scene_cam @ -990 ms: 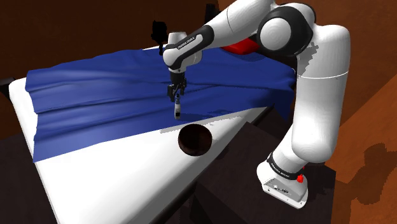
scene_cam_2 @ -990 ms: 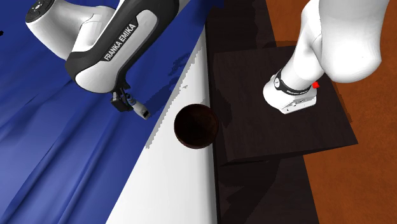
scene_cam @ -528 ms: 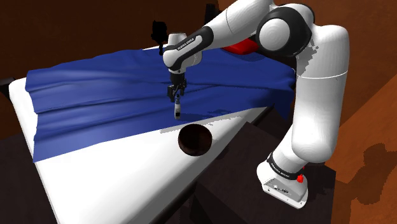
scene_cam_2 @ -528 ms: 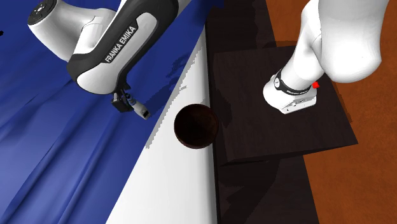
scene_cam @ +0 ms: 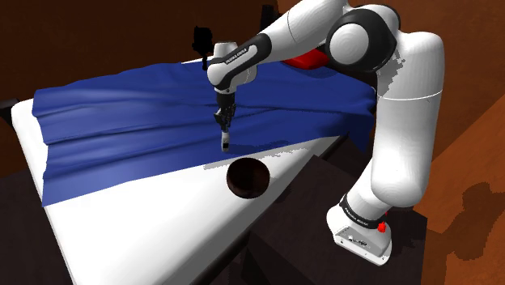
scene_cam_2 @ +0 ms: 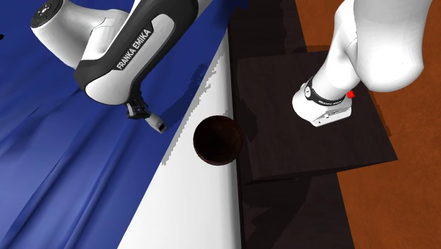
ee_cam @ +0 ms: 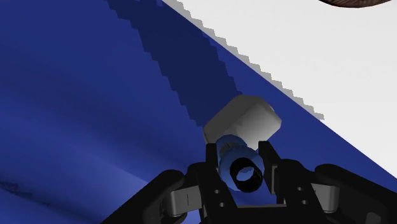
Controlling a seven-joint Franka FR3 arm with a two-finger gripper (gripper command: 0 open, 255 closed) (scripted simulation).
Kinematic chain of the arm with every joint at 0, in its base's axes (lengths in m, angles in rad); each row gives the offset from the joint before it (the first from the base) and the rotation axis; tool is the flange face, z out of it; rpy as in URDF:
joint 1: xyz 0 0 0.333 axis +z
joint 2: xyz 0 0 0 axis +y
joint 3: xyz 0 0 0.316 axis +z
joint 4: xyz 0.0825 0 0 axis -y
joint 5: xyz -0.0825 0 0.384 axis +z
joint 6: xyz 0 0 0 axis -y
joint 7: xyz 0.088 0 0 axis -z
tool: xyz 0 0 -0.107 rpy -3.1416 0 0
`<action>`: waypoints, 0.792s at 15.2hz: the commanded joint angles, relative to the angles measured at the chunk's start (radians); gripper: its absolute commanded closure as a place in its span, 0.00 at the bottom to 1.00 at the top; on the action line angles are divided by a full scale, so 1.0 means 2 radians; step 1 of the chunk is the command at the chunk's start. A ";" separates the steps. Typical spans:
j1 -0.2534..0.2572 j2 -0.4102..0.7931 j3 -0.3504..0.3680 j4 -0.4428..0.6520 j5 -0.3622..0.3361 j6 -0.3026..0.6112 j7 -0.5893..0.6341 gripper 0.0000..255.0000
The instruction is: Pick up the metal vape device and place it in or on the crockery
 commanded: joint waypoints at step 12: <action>0.001 -0.037 -0.003 0.017 -0.006 -0.053 0.007 1.00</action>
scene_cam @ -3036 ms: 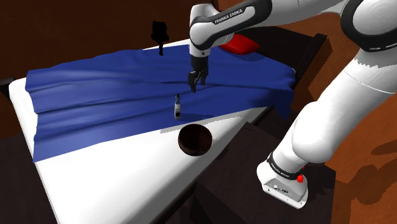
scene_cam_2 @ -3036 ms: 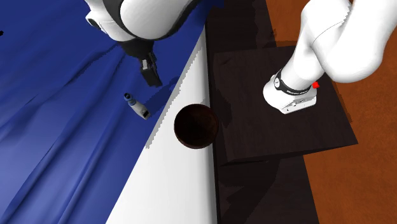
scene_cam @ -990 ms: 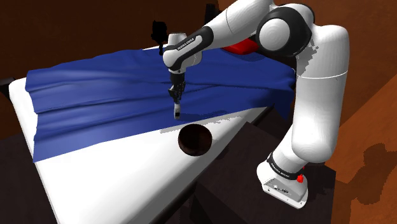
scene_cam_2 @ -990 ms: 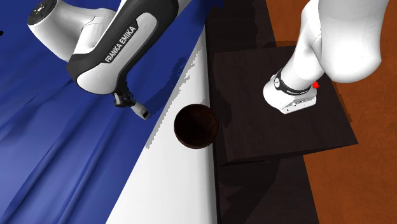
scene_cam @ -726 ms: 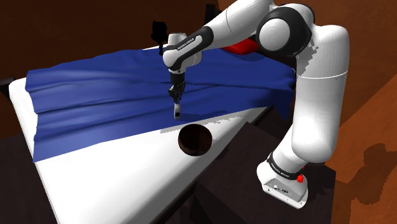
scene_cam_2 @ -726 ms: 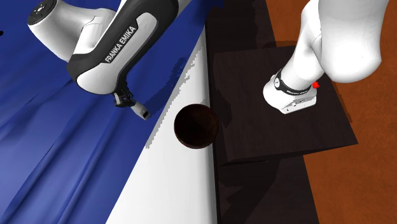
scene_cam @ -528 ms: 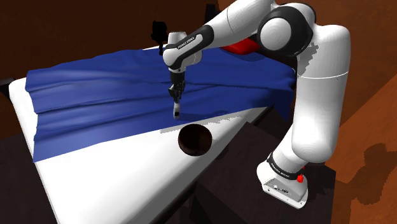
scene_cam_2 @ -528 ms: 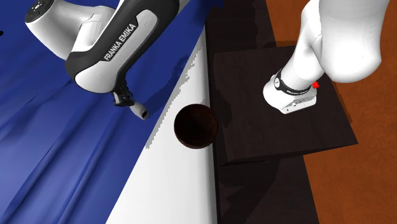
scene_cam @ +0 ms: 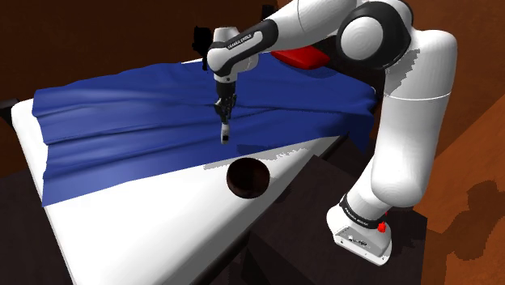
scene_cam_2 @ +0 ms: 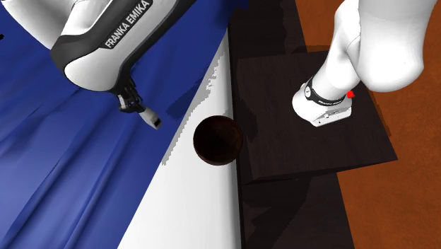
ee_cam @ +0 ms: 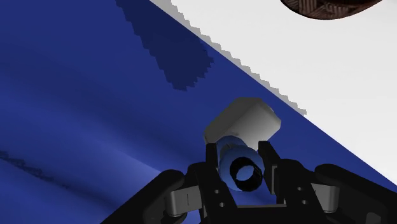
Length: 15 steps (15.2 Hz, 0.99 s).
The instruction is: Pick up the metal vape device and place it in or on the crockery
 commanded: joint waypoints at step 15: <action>0.000 -0.044 -0.003 0.049 -0.008 -0.093 0.010 1.00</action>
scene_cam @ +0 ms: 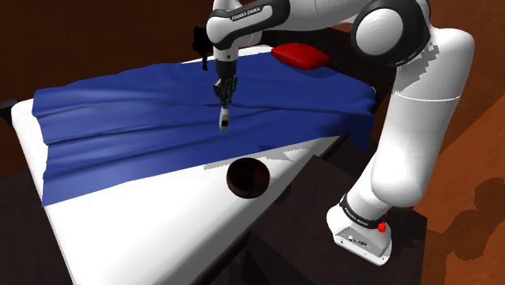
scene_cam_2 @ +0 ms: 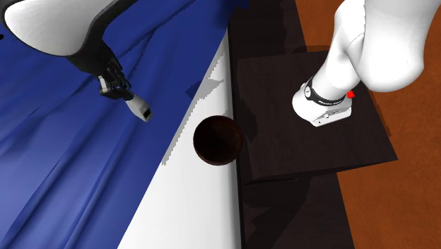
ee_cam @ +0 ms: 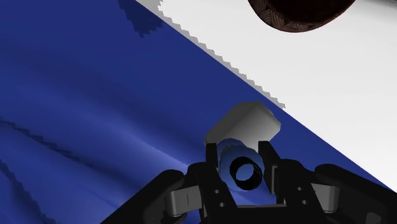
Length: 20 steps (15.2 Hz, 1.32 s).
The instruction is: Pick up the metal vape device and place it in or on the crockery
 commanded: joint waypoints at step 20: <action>0.048 -0.304 0.044 -0.285 0.001 -0.009 0.092 1.00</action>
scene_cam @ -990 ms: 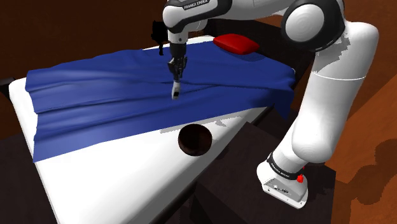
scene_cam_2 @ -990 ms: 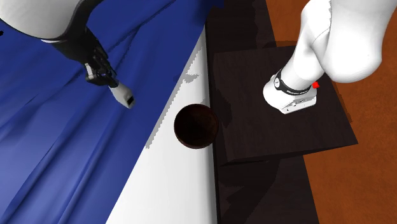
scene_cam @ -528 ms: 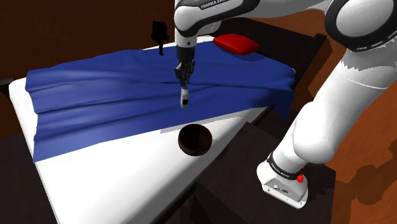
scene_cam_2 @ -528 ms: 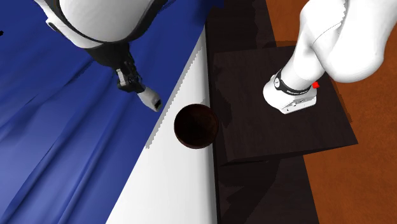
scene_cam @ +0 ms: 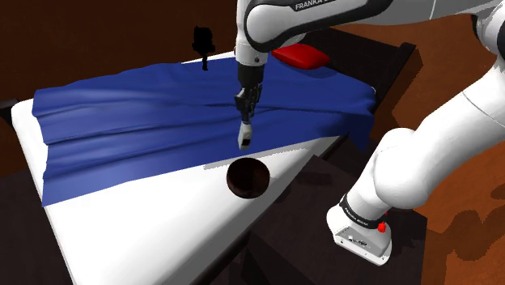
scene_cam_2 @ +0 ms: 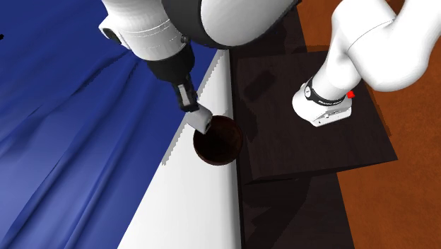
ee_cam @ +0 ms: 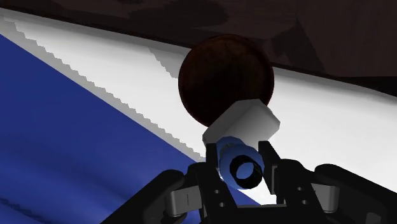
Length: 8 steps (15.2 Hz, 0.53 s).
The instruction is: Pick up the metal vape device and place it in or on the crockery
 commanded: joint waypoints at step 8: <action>0.010 -0.054 0.015 -0.082 0.010 0.030 0.017 1.00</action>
